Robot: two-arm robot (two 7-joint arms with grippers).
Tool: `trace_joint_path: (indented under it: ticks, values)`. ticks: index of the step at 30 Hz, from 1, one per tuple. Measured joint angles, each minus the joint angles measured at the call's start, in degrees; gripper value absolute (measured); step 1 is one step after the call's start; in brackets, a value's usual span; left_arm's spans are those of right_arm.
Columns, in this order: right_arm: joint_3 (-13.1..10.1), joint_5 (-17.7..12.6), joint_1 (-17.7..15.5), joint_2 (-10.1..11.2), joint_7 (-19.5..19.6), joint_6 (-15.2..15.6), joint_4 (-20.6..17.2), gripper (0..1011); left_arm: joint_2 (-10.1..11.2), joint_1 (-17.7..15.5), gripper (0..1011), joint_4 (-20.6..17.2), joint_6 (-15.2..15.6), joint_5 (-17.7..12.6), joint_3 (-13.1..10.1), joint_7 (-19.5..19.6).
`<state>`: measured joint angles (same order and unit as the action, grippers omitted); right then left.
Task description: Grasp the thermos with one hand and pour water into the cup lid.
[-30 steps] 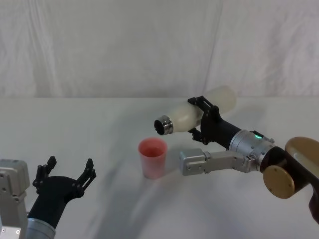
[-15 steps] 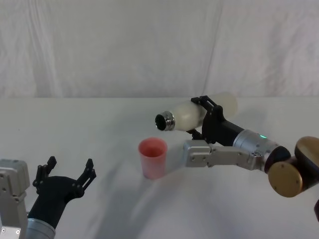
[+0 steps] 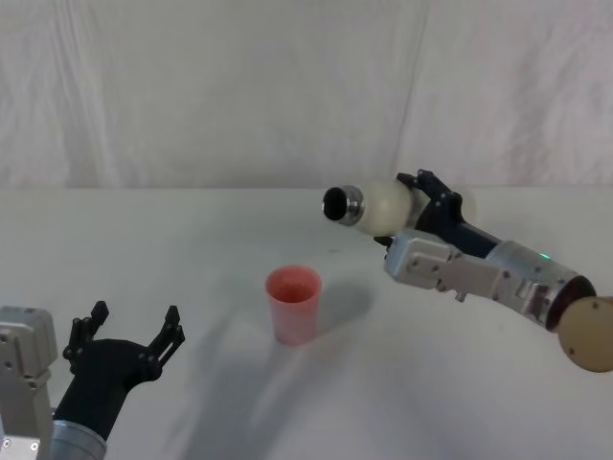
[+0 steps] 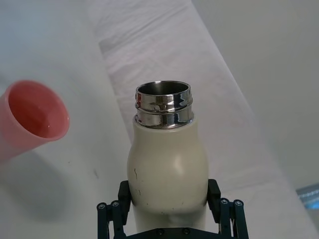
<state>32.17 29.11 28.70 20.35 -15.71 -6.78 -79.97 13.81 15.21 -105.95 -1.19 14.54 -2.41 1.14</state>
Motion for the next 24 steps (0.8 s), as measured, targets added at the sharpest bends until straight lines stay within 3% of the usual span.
trace_joint_path:
  ticks: [9,16,24]
  values:
    - [-3.52,-5.77,-3.28,0.62,-1.89,1.93,-4.32,952,0.00,0.00,1001,0.00,0.00,0.00,0.00,0.00]
    - [-7.70,-13.60,-6.13,-1.19,-2.78,3.40,-5.60,952,0.00,0.00,1001,0.00,0.00,0.00,0.00,0.00]
    - [-10.23,-18.37,-7.62,-2.57,-2.76,4.18,-5.75,952,0.00,0.00,1001,0.00,0.00,0.00,0.00,0.00]
